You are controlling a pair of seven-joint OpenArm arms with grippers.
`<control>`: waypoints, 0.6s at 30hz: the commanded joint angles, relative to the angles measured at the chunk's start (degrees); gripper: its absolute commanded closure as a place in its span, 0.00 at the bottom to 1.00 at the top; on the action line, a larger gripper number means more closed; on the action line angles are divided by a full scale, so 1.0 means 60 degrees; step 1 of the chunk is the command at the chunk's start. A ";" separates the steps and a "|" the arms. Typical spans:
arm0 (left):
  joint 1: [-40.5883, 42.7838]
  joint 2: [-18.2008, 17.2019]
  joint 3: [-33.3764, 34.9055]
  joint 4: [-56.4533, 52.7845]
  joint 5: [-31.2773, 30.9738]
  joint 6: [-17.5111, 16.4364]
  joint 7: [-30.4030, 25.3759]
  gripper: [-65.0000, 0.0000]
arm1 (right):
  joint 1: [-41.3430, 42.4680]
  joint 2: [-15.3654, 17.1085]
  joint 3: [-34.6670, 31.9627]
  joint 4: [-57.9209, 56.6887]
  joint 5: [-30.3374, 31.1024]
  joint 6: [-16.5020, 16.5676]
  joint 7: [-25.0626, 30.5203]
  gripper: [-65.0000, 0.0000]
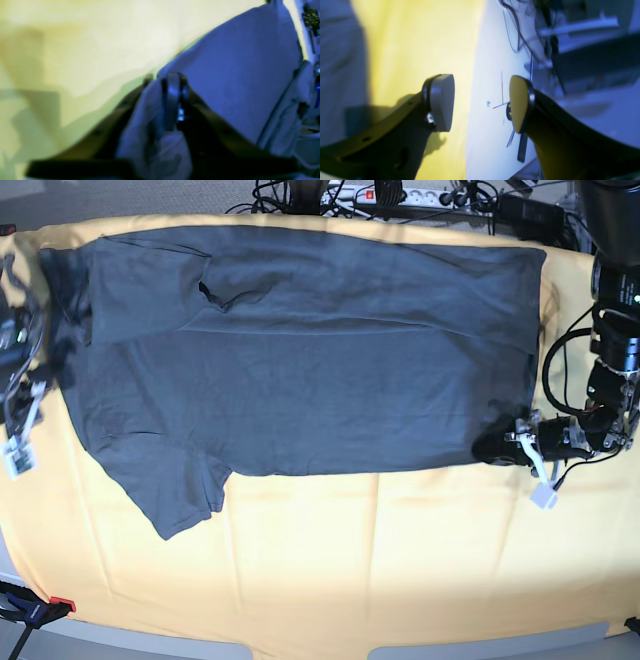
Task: Fold the T-shirt properly
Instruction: 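Release the shirt and move the left gripper to the hem corner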
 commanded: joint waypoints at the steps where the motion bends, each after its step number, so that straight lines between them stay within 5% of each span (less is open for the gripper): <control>1: -0.0109 -0.0215 -0.0004 0.0022 0.0375 0.0162 0.0270 1.00 | 0.0455 0.0171 0.0124 -0.0310 -0.0229 -0.0160 0.0087 0.43; 7: -0.0146 -0.0397 -0.0004 0.0022 0.0382 0.0162 -0.0259 1.00 | 0.2368 0.0178 0.0361 -0.2339 0.0248 -0.0302 0.0233 0.43; 11: -0.0393 -0.0390 -0.0004 0.0022 0.0379 0.0162 -0.0288 1.00 | 0.3650 0.0175 0.0991 -0.3432 0.1730 0.0306 0.0685 0.43; 15: -0.0743 -0.0386 -0.0004 0.0025 0.0372 0.0162 -0.0288 1.00 | 0.4685 0.0004 0.1698 -0.4787 0.3672 0.1483 0.1362 0.44; 18: -0.0973 -0.0317 -0.0004 0.0025 0.0372 0.0162 -0.0284 1.00 | 0.5264 -0.0441 0.1858 -0.6076 0.4583 0.2943 0.2160 0.44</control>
